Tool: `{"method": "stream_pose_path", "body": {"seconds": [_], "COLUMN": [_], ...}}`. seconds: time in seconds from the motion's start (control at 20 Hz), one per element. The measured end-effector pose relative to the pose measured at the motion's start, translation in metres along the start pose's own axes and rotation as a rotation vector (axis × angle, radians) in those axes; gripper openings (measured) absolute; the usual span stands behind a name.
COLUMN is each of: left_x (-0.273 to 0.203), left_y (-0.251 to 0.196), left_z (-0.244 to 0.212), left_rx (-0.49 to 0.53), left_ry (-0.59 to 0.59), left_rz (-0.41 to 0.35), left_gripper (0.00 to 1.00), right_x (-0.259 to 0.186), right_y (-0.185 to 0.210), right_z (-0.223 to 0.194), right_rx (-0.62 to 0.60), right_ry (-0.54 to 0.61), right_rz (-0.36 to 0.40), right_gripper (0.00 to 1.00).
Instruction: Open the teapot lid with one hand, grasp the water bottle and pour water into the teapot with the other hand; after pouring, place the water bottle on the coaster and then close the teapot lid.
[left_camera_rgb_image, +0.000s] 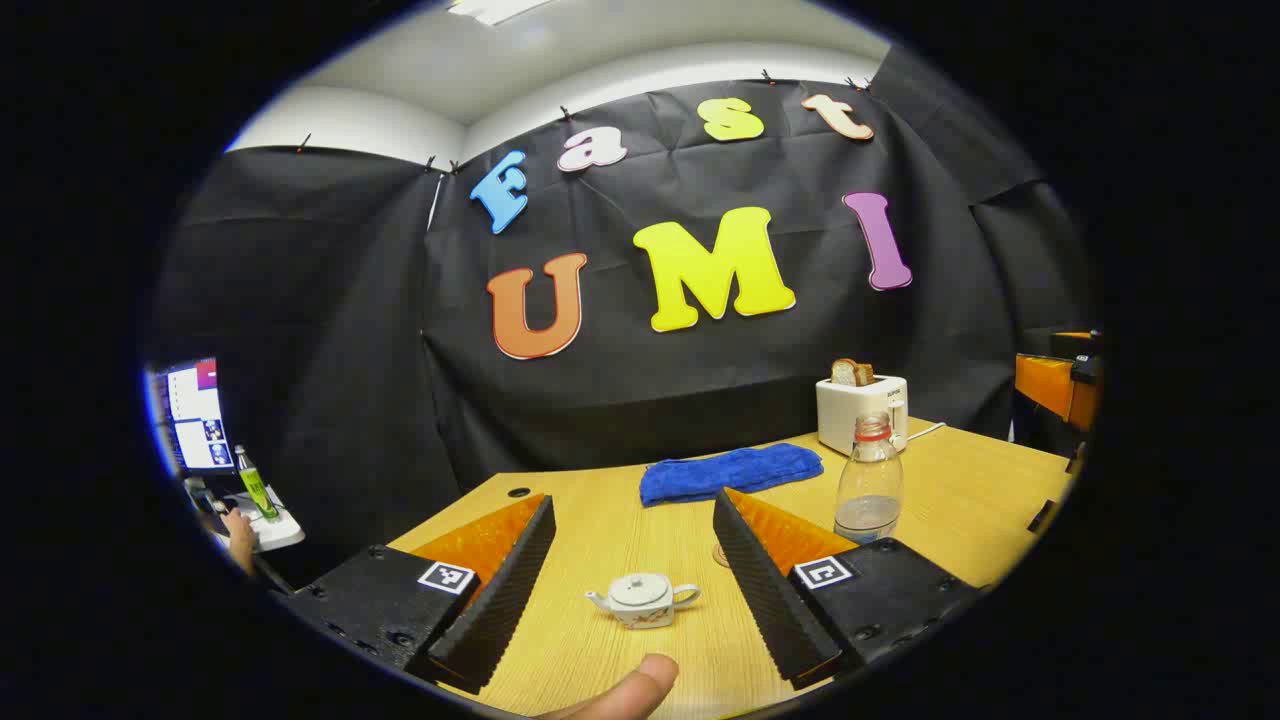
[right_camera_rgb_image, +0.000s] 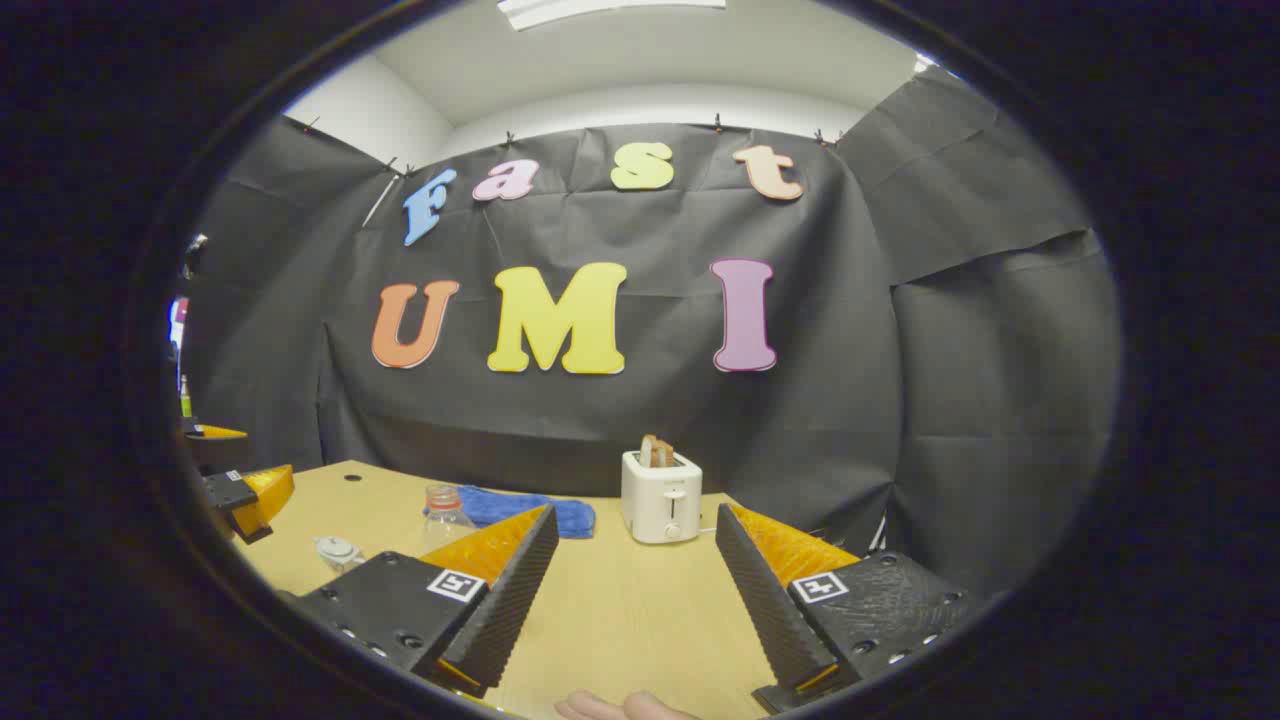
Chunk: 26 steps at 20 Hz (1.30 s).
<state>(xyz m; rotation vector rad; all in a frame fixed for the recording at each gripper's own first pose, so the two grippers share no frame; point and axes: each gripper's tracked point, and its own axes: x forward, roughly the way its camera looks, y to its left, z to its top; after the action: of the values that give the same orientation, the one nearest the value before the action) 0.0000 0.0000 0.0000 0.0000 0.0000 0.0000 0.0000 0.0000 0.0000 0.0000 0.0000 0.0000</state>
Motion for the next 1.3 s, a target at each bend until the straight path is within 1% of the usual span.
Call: {"method": "stream_pose_path", "body": {"seconds": [0.1, 0.15, 0.2, 0.35, 0.4, 0.5, 0.55, 0.7, 0.75, 0.8, 0.9, 1.25, 1.3], "left_x": [0.003, 0.004, 0.004, 0.005, 0.005, 0.003, 0.004, 0.002, 0.003, 0.004, 0.008, 0.049, 0.056], "left_y": [-0.002, -0.002, -0.002, 0.007, 0.006, 0.003, 0.003, 0.009, 0.011, 0.014, 0.016, 0.014, 0.014], "left_z": [-0.010, -0.014, -0.017, -0.014, -0.015, -0.013, -0.014, -0.018, -0.018, -0.021, -0.026, -0.066, -0.071], "left_rx": [-0.045, -0.049, -0.042, -0.024, -0.037, -0.064, -0.073, -0.085, -0.087, -0.087, -0.093, -0.104, -0.107], "left_ry": [0.019, 0.028, 0.036, 0.028, 0.023, 0.026, 0.030, 0.040, 0.043, 0.046, 0.053, 0.093, 0.099], "left_rz": [-0.031, -0.036, -0.036, -0.008, -0.010, -0.027, -0.031, -0.025, -0.021, -0.018, -0.021, -0.046, -0.047], "left_gripper": [1.00, 1.00, 1.00, 1.00, 1.00, 1.00, 1.00, 1.00, 1.00, 1.00, 1.00, 1.00, 1.00], "right_x": [-0.002, -0.003, -0.004, -0.004, -0.004, -0.003, -0.004, -0.003, -0.003, -0.002, -0.001, 0.010, 0.011], "right_y": [-0.002, -0.003, -0.005, -0.011, -0.011, -0.008, -0.008, -0.005, -0.005, -0.004, -0.002, 0.016, 0.018], "right_z": [-0.003, -0.003, -0.003, -0.003, -0.004, -0.006, -0.007, -0.009, -0.009, -0.011, -0.016, -0.043, -0.047], "right_rx": [-0.004, -0.006, -0.011, -0.017, -0.019, -0.028, -0.032, -0.046, -0.049, -0.052, -0.058, -0.065, -0.069], "right_ry": [-0.001, -0.004, -0.003, 0.002, 0.004, 0.007, 0.008, 0.008, 0.007, 0.008, 0.017, 0.053, 0.058], "right_rz": [-0.002, -0.001, -0.005, -0.013, -0.013, -0.008, -0.006, -0.003, -0.003, -0.001, 0.004, 0.054, 0.060], "right_gripper": [0.95, 0.97, 0.95, 0.95, 0.97, 0.97, 0.95, 0.95, 0.97, 0.95, 0.95, 0.95, 0.97]}}
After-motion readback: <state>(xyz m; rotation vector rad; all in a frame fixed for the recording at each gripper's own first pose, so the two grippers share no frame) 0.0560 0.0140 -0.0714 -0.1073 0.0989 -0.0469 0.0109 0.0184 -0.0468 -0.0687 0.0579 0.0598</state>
